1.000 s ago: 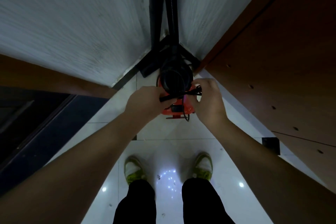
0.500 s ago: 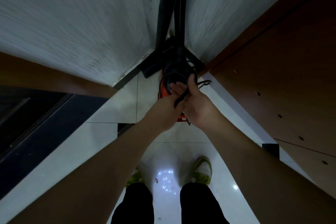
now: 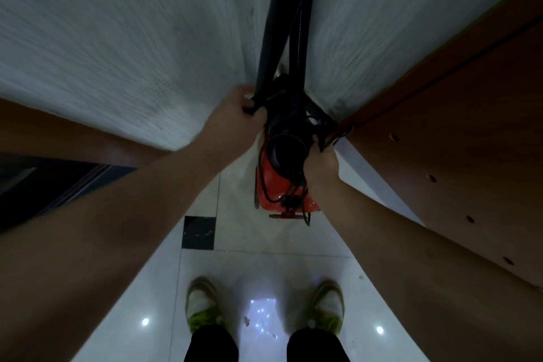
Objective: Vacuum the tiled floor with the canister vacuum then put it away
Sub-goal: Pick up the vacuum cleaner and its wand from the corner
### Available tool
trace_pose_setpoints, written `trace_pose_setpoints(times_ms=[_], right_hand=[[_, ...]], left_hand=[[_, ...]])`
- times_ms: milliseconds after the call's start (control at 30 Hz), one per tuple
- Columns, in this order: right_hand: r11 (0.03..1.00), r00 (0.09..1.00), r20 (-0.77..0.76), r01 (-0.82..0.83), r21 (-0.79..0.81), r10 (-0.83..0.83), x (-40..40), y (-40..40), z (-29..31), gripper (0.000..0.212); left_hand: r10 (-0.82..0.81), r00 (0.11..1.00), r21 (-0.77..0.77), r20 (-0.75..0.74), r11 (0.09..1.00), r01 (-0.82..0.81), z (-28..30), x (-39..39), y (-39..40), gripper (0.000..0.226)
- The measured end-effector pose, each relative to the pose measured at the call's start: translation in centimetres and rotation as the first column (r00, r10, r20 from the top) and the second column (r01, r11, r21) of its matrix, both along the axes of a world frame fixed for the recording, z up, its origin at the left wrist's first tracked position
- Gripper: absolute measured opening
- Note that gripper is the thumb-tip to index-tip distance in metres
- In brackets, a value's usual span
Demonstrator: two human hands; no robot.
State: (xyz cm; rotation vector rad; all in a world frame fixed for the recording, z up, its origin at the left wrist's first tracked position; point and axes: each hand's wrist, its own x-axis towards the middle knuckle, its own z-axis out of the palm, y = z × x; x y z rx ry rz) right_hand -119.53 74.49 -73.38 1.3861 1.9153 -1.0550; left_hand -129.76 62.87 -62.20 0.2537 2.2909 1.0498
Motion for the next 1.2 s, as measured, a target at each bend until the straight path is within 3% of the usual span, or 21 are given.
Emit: trace_pose_setpoints(times_ms=[33,67,100,133,167,200,233,333,433,667,833,967,1200], right_hand=[[0.932,0.928,0.216,-0.337,0.135,0.304,0.2,0.1,-0.3,0.065],[0.806,0.838,0.189,-0.544,0.231,0.512,0.5,0.0,-1.7,0.069],[0.796,0.841,0.117,-0.539,0.276,0.529,0.4,0.1,-2.1,0.069],[0.908,0.939,0.035,-0.34,0.245,0.342,0.1,-0.3,-2.1,0.066],[0.995,0.989,-0.135,0.073,0.075,-0.062,-0.1,-0.7,-1.5,0.06],[0.936,0.911,-0.214,0.34,-0.094,-0.353,-0.2,-0.5,-1.4,0.055],[0.901,0.867,-0.251,0.396,-0.179,-0.431,-0.1,-0.5,-1.8,0.054],[0.914,0.86,-0.315,0.35,-0.206,-0.401,-0.2,-0.4,-2.8,0.048],[0.907,0.823,-0.39,0.335,-0.255,-0.414,-0.3,-0.2,-3.0,0.037],[0.971,0.903,-0.359,0.204,-0.122,-0.235,2.8,-1.5,-0.1,0.036],[0.95,0.878,-0.375,0.233,-0.206,-0.297,6.3,-2.2,5.3,0.031],[0.942,0.882,-0.354,0.232,-0.244,-0.31,11.6,-3.3,10.4,0.037],[0.929,0.9,-0.313,0.208,-0.305,-0.304,19.5,-6.3,23.1,0.029]], left_hand=[[-0.008,1.0,0.036,-0.011,0.999,0.009,0.2,-0.7,0.6,0.056],[-0.011,1.0,0.065,-0.017,0.998,0.013,0.2,-1.4,1.3,0.066],[-0.01,1.0,0.095,-0.017,0.995,0.011,0.2,-1.9,2.0,0.076],[-0.002,1.0,0.129,-0.024,0.992,0.005,0.2,-2.4,2.8,0.085],[0.007,0.999,0.166,-0.038,0.986,0.0,0.2,-2.9,3.6,0.092],[0.009,0.998,0.201,-0.063,0.98,0.003,0.3,-3.4,4.4,0.096],[0.006,0.995,0.23,-0.095,0.973,0.017,0.6,-3.9,5.0,0.096],[0.034,0.988,0.306,-0.149,0.952,0.013,1.2,-5.6,6.7,0.068],[0.035,0.977,0.25,-0.209,0.968,0.019,1.7,-7.0,7.5,0.044],[-0.061,0.935,0.141,-0.349,0.983,0.116,3.1,-5.1,4.6,0.034],[-0.148,0.909,0.056,-0.39,0.981,0.184,7.8,-2.1,2.2,0.028],[-0.144,0.934,0.0,-0.326,0.988,0.152,11.9,1.6,-1.0,0.018],[-0.179,0.967,-0.083,-0.183,0.983,0.166,22.5,8.8,-6.3,0.031]])
